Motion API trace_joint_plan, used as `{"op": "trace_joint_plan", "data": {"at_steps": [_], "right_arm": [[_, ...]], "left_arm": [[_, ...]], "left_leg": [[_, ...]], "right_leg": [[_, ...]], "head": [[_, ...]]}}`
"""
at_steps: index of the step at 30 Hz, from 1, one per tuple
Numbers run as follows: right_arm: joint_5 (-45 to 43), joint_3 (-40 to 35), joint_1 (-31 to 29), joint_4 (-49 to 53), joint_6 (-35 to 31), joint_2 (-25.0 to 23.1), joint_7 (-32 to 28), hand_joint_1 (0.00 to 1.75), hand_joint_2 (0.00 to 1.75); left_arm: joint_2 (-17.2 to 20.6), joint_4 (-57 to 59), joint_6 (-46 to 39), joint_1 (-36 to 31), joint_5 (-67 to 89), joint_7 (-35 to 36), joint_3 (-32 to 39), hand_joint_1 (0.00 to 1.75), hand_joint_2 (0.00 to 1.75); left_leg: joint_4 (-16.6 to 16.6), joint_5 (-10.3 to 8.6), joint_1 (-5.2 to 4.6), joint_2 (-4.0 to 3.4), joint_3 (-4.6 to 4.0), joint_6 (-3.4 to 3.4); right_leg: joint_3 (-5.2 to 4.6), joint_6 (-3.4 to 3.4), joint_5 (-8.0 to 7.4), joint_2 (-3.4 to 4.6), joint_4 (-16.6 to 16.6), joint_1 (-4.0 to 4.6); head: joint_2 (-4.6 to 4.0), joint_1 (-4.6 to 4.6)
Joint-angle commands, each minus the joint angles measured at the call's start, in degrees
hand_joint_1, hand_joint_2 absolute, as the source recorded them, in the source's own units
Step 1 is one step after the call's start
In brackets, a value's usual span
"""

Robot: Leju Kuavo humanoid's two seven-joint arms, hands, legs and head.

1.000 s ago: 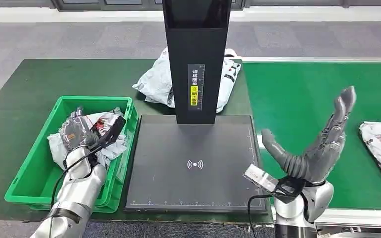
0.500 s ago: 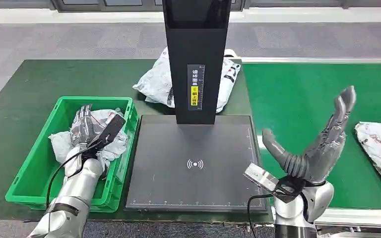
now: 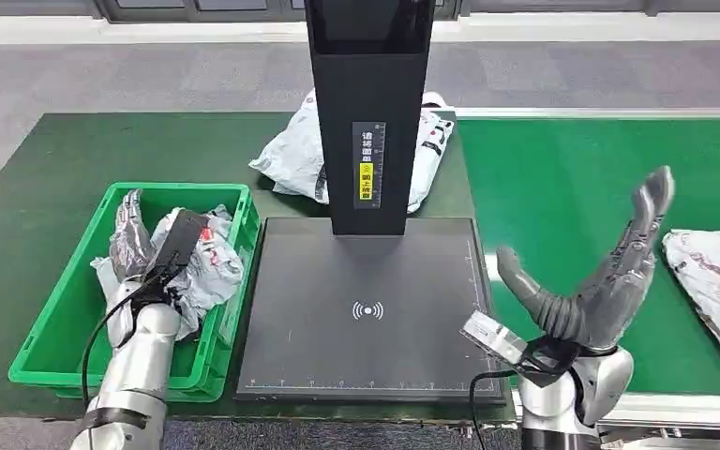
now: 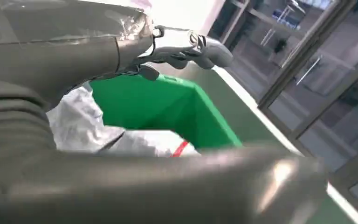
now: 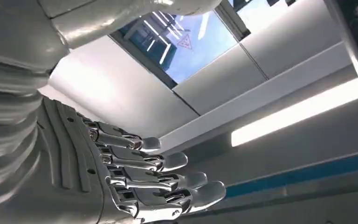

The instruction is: Moved the parcel from conveyor to table for the left to box.

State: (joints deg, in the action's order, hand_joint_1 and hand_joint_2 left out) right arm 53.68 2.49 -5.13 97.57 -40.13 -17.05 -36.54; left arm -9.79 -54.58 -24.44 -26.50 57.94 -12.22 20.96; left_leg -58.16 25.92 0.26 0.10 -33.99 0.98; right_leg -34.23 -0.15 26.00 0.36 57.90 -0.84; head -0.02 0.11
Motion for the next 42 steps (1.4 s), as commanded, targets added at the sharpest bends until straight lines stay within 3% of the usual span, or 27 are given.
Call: {"op": "trace_joint_plan", "data": {"at_steps": [1, 7, 13, 18, 19, 20, 25, 26, 28, 29, 31, 34, 36, 42], "right_arm": [[0.4, 2.7, 5.6, 1.5, 0.1, -3.0, 0.5, 0.00, 1.75], [0.3, 3.4, 6.7, 2.7, 0.1, -3.0, 0.4, 0.00, 1.75], [0.4, 3.5, 6.5, 2.7, 0.1, -3.0, 0.6, 0.00, 1.75], [1.1, 3.3, 7.1, 4.1, 0.1, -3.0, 1.8, 0.00, 1.75], [1.0, 3.5, 7.3, 4.3, 0.1, -3.0, 1.8, 0.00, 1.75], [1.1, 3.5, 7.4, 4.3, 0.1, -3.0, 1.8, 0.00, 1.75], [1.4, 4.7, 7.5, 3.9, 0.1, -3.0, 1.7, 0.00, 1.75], [1.8, 5.4, 7.3, 3.4, 0.1, -3.0, 1.9, 0.00, 1.75], [1.8, 5.4, 7.3, 3.4, 0.1, -3.0, 1.9, 0.00, 1.75], [7.0, 8.4, 7.0, 2.2, 0.1, -3.0, 5.7, 0.00, 1.75], [6.2, 10.9, 6.3, 0.3, 0.1, -3.0, 3.8, 0.00, 1.75], [9.8, 17.1, 3.5, -5.7, 0.1, -3.0, 2.8, 0.00, 1.75], [15.6, 23.2, 0.9, -9.7, 0.1, -3.0, 3.2, 0.00, 1.75], [17.8, 25.0, 0.3, -10.7, 0.1, -3.0, 3.2, 0.00, 1.75]], "left_arm": [[-1.3, -4.7, 0.0, 2.9, -0.4, 0.0, 0.2, 0.00, 0.00], [-2.7, -14.9, -3.4, 6.6, 1.5, 2.8, -2.4, 0.00, 0.00], [-2.9, -15.8, -4.3, 6.9, 1.8, 3.1, -2.4, 0.00, 0.00], [-3.5, -18.9, -10.7, 7.7, 7.8, 6.3, -3.3, 0.00, 0.00], [-3.8, -20.2, -12.3, 8.1, 5.6, 4.5, -3.9, 0.00, 0.00], [-3.8, -21.4, -12.9, 8.5, 0.5, 1.4, -4.9, 0.00, 1.75], [-4.5, -26.8, -10.8, 10.1, -20.1, -12.3, -8.1, 0.00, 1.75], [-4.8, -29.9, -6.3, 11.3, -30.6, -18.3, -9.0, 0.00, 1.75], [-4.8, -29.9, -6.3, 11.3, -30.6, -18.3, -9.0, 0.00, 1.75], [-5.8, -35.2, 8.1, 13.7, -49.2, -25.6, -10.6, 0.00, 1.75], [-6.2, -37.7, 10.4, 15.7, -51.4, -25.7, -11.2, 0.00, 1.75], [-6.4, -40.9, 20.4, 18.7, -60.8, -26.6, -11.8, 0.00, 1.75], [-6.6, -42.0, 27.0, 20.8, -65.4, -26.9, -11.9, 0.00, 1.75], [-6.7, -42.0, 28.5, 21.2, -66.4, -26.7, -11.9, 0.00, 1.75]], "left_leg": [[0.2, -0.01, 0.04, 0.11, 0.22, 0.00], [0.1, 0.01, 0.06, 0.16, 0.16, -0.01], [0.2, 0.00, 0.05, 0.16, 0.17, 0.00], [0.5, -0.09, 0.15, 0.19, 0.43, -0.02], [0.1, 0.00, 0.04, 0.12, 0.04, -0.01], [0.1, 0.00, 0.07, 0.19, 0.08, -0.01], [0.2, 0.01, 0.12, 0.23, 0.16, -0.03], [0.0, 0.01, 0.07, 0.17, 0.01, -0.01], [0.1, 0.01, 0.07, 0.17, 0.03, -0.02], [0.0, 0.01, 0.09, 0.15, 0.04, -0.02], [0.1, 0.02, 0.11, 0.17, 0.09, -0.03], [0.2, 0.04, 0.13, 0.08, 0.22, -0.04], [0.2, 0.02, 0.08, 0.06, 0.24, -0.04], [0.1, 0.06, 0.04, 0.01, 0.05, -0.07]], "right_leg": [[0.28, 0.04, 0.03, -0.15, -0.2, 0.06], [0.24, 0.03, 0.06, -0.21, -0.2, 0.07], [0.24, 0.04, 0.05, -0.21, -0.2, 0.07], [0.58, 0.08, -0.05, -0.29, -0.6, 0.18], [0.10, 0.03, 0.04, -0.17, -0.1, 0.06], [0.17, 0.03, 0.06, -0.24, -0.1, 0.09], [0.31, 0.03, 0.06, -0.29, -0.3, 0.14], [0.10, 0.01, 0.05, -0.21, -0.1, 0.09], [0.12, 0.02, 0.05, -0.21, -0.1, 0.08], [0.13, 0.02, 0.04, -0.19, -0.1, 0.10], [0.23, 0.01, 0.04, -0.22, -0.2, 0.13], [0.34, 0.01, 0.01, -0.13, -0.3, 0.14], [0.35, 0.00, -0.01, -0.10, -0.3, 0.10], [0.18, 0.01, -0.01, -0.09, -0.2, 0.05]], "head": [[0.00, 0.00], [0.02, 0.00], [0.02, -0.02], [0.00, 0.00], [0.02, 0.00], [0.02, -0.02], [0.00, -0.02], [0.00, 0.00], [0.00, 0.00], [0.02, -0.02], [0.02, -0.04], [0.02, -0.02], [0.02, -0.02], [0.02, 0.00]]}}
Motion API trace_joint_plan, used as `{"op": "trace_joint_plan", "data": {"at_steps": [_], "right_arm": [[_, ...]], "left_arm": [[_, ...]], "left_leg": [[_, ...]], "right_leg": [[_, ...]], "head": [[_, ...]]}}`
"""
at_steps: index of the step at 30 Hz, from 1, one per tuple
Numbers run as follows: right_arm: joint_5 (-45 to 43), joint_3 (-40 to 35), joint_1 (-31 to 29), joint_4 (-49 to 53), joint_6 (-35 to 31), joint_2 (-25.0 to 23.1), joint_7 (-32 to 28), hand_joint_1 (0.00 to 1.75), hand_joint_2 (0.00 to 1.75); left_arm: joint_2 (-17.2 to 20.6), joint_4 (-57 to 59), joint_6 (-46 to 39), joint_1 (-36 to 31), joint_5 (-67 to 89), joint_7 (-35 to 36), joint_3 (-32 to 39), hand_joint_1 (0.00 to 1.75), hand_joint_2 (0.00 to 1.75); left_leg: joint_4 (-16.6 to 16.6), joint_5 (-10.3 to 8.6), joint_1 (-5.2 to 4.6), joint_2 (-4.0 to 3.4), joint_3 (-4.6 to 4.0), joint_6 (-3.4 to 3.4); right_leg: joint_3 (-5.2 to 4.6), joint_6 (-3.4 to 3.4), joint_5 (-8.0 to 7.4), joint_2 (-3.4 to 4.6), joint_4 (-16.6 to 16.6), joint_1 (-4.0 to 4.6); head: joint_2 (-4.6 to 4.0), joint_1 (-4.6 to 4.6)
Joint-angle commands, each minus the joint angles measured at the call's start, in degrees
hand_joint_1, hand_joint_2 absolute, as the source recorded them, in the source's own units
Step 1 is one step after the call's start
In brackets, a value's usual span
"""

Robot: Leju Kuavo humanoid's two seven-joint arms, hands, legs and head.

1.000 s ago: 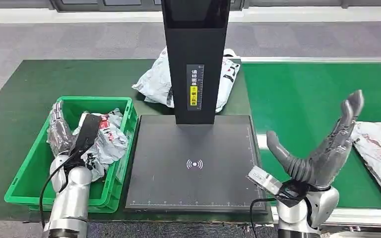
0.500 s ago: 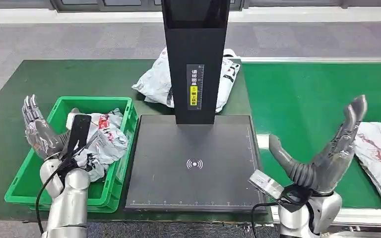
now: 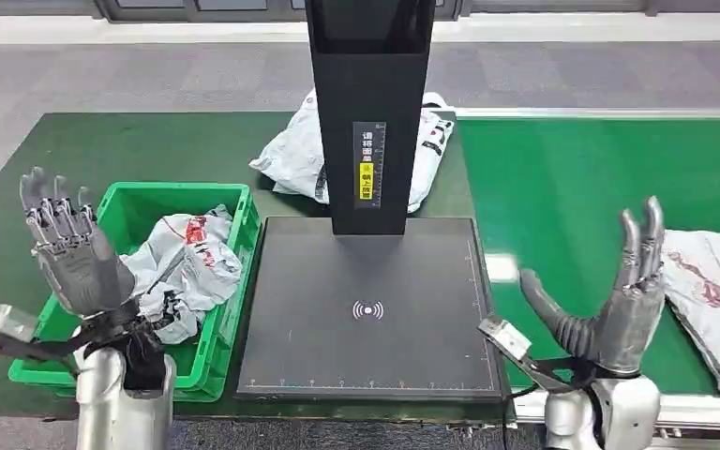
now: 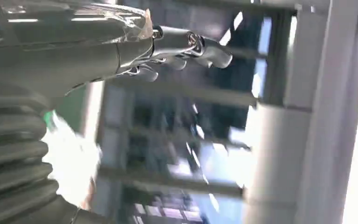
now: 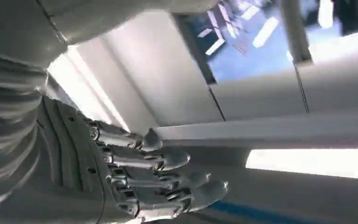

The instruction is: Moved the parcel from conveyor to table for the left to box.

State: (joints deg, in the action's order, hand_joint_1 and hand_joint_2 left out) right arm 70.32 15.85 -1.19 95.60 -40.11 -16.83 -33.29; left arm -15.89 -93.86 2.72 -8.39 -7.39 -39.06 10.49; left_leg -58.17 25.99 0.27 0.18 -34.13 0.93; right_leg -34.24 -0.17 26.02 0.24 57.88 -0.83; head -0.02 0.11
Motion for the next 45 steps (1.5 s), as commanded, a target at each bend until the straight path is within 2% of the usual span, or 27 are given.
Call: {"op": "trace_joint_plan", "data": {"at_steps": [1, 45], "right_arm": [[1.1, 11.6, -3.6, -8.7, 0.1, -3.2, -0.1, 0.00, 1.75], [1.1, 11.6, -3.6, -8.7, 0.1, -3.2, -0.1, 0.00, 1.75]], "left_arm": [[-0.6, -2.7, 1.4, 3.1, -1.1, 0.2, -1.4, 0.00, 1.75], [-0.6, -2.7, 1.4, 3.1, -1.1, 0.2, -1.4, 0.00, 1.75]], "left_leg": [[0.1, -0.01, 0.01, 0.02, 0.08, -0.02], [0.1, 0.00, 0.01, -0.01, 0.07, -0.02]], "right_leg": [[0.12, 0.02, -0.02, -0.04, -0.1, 0.02], [0.11, 0.01, -0.02, -0.02, -0.1, 0.02]], "head": [[0.02, 0.00], [0.02, 0.00]]}}
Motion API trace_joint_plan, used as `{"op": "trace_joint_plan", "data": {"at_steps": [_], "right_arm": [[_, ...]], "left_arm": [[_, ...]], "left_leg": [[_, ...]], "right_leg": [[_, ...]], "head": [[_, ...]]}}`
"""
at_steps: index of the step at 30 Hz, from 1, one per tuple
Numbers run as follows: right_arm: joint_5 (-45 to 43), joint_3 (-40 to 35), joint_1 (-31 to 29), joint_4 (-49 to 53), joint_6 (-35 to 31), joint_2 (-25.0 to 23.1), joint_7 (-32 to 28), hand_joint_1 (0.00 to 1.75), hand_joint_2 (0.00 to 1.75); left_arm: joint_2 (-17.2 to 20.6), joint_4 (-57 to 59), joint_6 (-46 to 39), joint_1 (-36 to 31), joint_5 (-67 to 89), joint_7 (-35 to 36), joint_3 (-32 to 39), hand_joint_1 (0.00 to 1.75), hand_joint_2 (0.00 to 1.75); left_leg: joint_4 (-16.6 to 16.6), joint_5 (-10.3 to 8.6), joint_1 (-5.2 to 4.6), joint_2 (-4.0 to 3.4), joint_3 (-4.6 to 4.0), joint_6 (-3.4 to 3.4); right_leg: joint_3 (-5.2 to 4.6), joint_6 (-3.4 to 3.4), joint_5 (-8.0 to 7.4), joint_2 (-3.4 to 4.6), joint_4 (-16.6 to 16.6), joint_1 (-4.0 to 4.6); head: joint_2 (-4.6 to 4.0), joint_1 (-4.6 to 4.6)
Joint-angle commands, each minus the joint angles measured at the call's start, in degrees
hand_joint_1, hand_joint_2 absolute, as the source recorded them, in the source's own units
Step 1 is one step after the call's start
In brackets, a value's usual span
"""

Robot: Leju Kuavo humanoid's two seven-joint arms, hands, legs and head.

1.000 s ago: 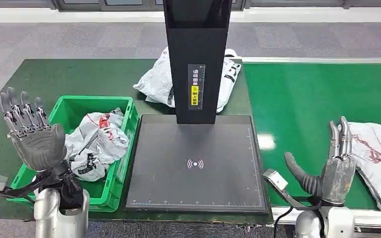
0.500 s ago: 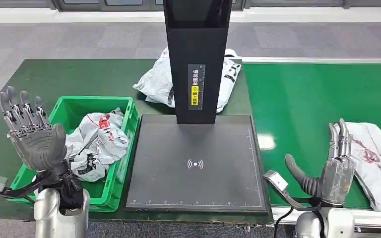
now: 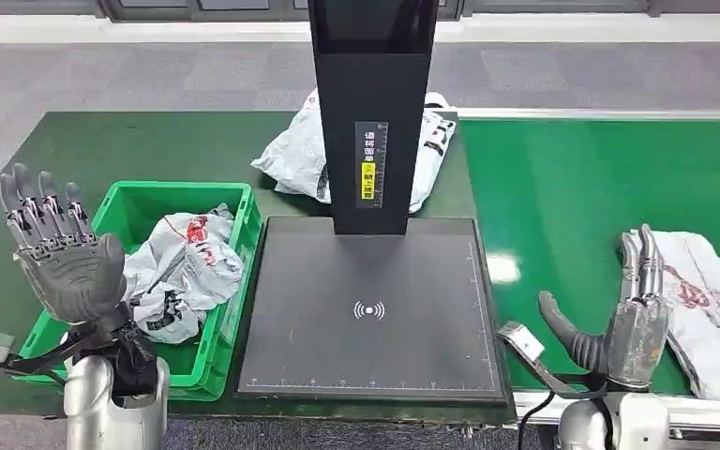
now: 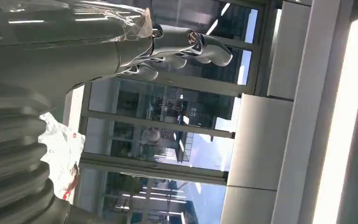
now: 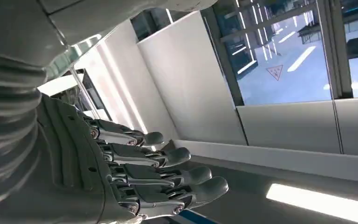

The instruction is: Moved the parcel from conveyor to table for the left to box.

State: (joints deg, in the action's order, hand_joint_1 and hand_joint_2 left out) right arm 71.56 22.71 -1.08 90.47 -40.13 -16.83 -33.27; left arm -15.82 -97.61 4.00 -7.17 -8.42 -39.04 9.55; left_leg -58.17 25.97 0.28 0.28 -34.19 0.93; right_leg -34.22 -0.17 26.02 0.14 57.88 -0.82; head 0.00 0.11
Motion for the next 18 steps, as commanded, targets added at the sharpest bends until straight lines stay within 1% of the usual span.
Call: {"op": "trace_joint_plan", "data": {"at_steps": [1, 18], "right_arm": [[-0.1, 4.7, -3.7, -3.6, 0.1, -3.2, -0.1, 0.00, 1.75], [-0.1, 4.7, -3.7, -3.6, 0.1, -3.2, -0.1, 0.00, 1.75]], "left_arm": [[-0.7, 1.1, 0.1, 1.9, 0.0, 0.2, -0.5, 0.00, 1.75], [-0.7, 1.1, 0.1, 1.9, 0.0, 0.2, -0.5, 0.00, 1.75]], "left_leg": [[0.1, 0.01, 0.00, -0.16, 0.21, -0.02], [0.1, 0.02, -0.02, -0.14, 0.15, -0.01]], "right_leg": [[0.16, 0.03, -0.03, 0.13, -0.1, 0.01], [0.10, 0.01, -0.02, 0.11, -0.1, -0.01]], "head": [[-0.02, 0.00], [0.00, 0.00]]}}
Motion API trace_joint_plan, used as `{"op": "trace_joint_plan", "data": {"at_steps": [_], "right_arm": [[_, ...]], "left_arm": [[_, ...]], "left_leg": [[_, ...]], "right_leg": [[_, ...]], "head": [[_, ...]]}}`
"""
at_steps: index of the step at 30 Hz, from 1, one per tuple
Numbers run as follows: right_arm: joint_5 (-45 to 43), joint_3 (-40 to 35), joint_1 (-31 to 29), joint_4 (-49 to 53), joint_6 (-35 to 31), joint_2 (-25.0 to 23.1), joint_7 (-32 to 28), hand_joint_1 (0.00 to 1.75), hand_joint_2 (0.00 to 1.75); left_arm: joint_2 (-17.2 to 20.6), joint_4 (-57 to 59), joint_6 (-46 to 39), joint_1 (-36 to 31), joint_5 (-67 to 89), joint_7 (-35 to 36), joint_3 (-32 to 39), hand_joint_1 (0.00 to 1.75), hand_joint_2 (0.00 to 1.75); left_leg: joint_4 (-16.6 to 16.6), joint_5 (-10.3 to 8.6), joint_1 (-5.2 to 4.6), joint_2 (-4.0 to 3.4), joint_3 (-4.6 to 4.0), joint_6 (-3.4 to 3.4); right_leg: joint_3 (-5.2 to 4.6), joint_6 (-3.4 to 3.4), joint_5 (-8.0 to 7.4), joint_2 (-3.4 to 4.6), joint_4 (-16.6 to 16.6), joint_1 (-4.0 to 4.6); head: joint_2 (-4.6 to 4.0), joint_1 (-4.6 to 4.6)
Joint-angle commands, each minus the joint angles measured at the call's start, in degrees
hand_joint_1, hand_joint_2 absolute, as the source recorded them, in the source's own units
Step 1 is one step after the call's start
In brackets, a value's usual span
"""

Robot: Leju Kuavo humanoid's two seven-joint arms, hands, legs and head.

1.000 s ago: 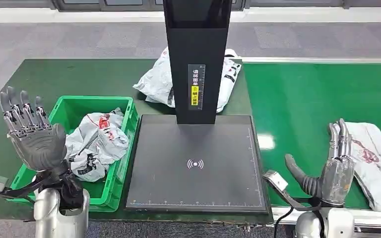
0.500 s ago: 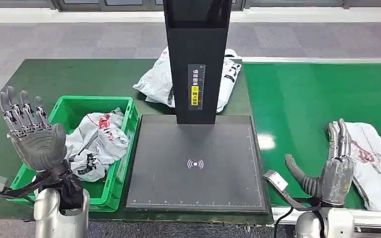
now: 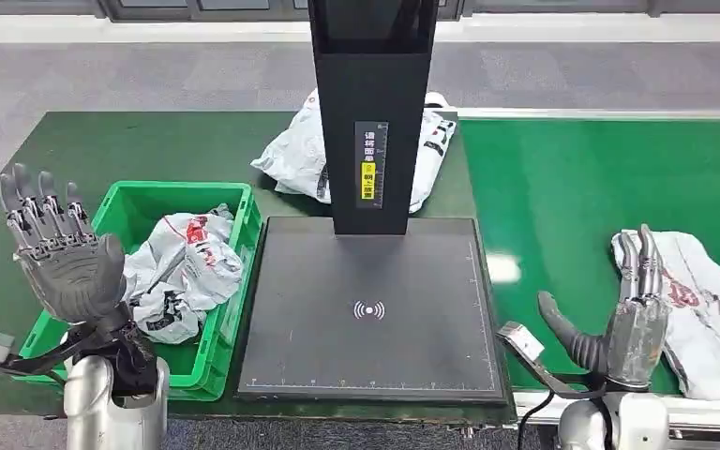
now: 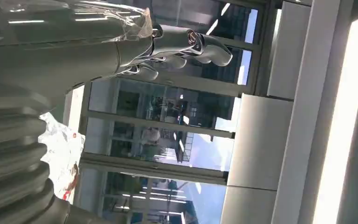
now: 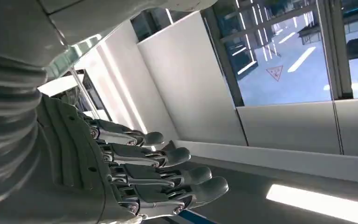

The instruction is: Moved the parcel from conveyor to table for the left to box.

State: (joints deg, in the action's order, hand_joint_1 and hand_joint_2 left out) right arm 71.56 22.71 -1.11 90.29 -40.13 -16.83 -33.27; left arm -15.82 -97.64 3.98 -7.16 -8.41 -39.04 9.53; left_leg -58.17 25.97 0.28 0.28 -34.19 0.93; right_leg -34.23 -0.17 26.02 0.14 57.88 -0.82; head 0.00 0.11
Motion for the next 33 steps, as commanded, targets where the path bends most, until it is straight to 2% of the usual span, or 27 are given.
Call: {"op": "trace_joint_plan", "data": {"at_steps": [1, 17, 18, 19, 20, 21, 23, 24, 25, 27, 31, 33], "right_arm": [[-0.1, 4.7, -3.7, -3.4, 0.1, -3.2, -0.1, 0.00, 1.75], [-0.1, 4.7, -3.7, -3.4, 0.1, -3.2, -0.1, 0.00, 1.75], [18.0, -6.6, -6.6, -25.0, 0.1, 18.4, 21.5, 0.00, 1.75], [14.9, 9.4, -9.5, -40.0, 0.1, 24.7, 43.6, 0.00, 1.75], [12.8, 10.9, -9.9, -41.7, 0.1, 26.8, 40.6, 0.00, 1.75], [12.7, 12.8, -10.0, -42.0, 0.1, 27.0, 38.6, 0.00, 1.75], [13.2, 14.0, -10.4, -42.4, 0.1, 26.7, 37.7, 0.00, 1.75], [16.9, 16.5, -10.9, -40.9, 0.1, 23.7, 37.6, 0.00, 1.75], [17.3, 16.9, -11.0, -40.7, 0.1, 23.3, 37.5, 0.00, 1.75], [17.3, 16.9, -11.0, -40.7, 0.1, 23.3, 37.5, 0.00, 1.75], [18.4, 17.7, -11.0, -39.9, 0.1, 22.0, 37.7, 0.00, 1.75], [18.4, 17.5, -10.8, -40.0, 0.1, 22.1, 37.8, 0.00, 1.75]], "left_arm": [[-0.7, 1.1, 0.1, 1.9, 0.0, 0.2, -0.5, 0.00, 1.75], [-0.7, 1.1, 0.1, 1.9, 0.0, 0.2, -0.5, 0.00, 1.75], [0.3, 5.9, 16.0, 6.4, 4.7, 8.6, -9.4, 0.00, 1.75], [-2.0, 12.5, 12.9, 7.6, 9.7, 0.5, -13.0, 0.00, 1.75], [-2.7, 13.4, 12.0, 8.4, 10.9, -1.0, -14.1, 0.00, 1.75], [-3.0, 13.8, 11.2, 8.0, 11.2, -1.0, -14.4, 0.00, 1.75], [-2.8, 13.8, 11.2, 8.0, 11.0, -1.0, -14.6, 0.00, 1.75], [-1.7, 14.1, 11.4, 7.5, 10.1, -1.0, -14.3, 0.00, 1.75], [-1.6, 14.1, 11.4, 7.4, 10.1, -1.0, -14.3, 0.00, 1.75], [-1.6, 14.1, 11.4, 7.4, 10.1, -1.0, -14.3, 0.00, 1.75], [-1.2, 13.4, 11.5, 7.3, 9.4, -0.6, -13.8, 0.00, 1.75], [-1.2, 13.5, 11.6, 7.4, 9.4, -0.6, -13.8, 0.00, 1.75]], "left_leg": [[0.1, 0.02, 0.01, -0.17, 0.22, -0.02], [0.1, 0.02, 0.01, -0.16, 0.23, -0.02], [0.1, 0.02, -0.01, -0.13, 0.14, -0.01], [0.4, -0.04, 0.02, -0.28, 0.47, -0.08], [0.5, -0.10, 0.07, 0.22, 0.60, -0.15], [0.6, -0.19, 0.08, 0.36, 0.72, -0.22], [0.1, 0.09, -0.16, 0.30, 0.53, -0.33], [0.1, 0.07, -0.14, 0.45, 0.46, -0.45], [0.0, -0.02, -0.16, 0.76, 0.19, -0.65], [0.0, 0.03, -0.14, 0.84, 0.18, -0.63], [-0.1, 0.26, -0.19, 0.23, 0.36, -0.48], [0.0, 0.21, -0.16, 0.42, 0.26, -0.49]], "right_leg": [[0.18, 0.02, -0.03, 0.13, -0.2, 0.03], [0.19, 0.02, -0.04, 0.12, -0.2, 0.02], [0.10, 0.01, -0.02, 0.10, -0.1, 0.00], [0.44, -0.04, -0.18, 0.25, -0.5, 0.04], [0.84, -0.13, -0.14, -0.24, -0.7, 0.09], [1.04, -0.18, -0.20, -0.40, -1.0, 0.10], [0.56, -0.19, 0.10, -0.34, -0.4, -0.14], [0.64, -0.36, 0.12, -0.49, -0.5, -0.14], [0.67, -0.53, 0.24, -0.77, -0.4, -0.17], [0.78, -0.54, 0.16, -0.89, -0.5, -0.15], [0.60, -0.49, 0.10, -0.22, -0.4, -0.19], [0.60, -0.50, 0.12, -0.44, -0.4, -0.17]], "head": [[0.00, 0.00], [0.00, 0.00], [-0.02, 0.00], [-0.02, 0.00], [-0.02, 0.02], [0.00, 0.02], [-0.02, 0.07], [0.00, 0.00], [0.00, 0.00], [0.00, 0.00], [0.00, 0.02], [0.00, 0.00]]}}
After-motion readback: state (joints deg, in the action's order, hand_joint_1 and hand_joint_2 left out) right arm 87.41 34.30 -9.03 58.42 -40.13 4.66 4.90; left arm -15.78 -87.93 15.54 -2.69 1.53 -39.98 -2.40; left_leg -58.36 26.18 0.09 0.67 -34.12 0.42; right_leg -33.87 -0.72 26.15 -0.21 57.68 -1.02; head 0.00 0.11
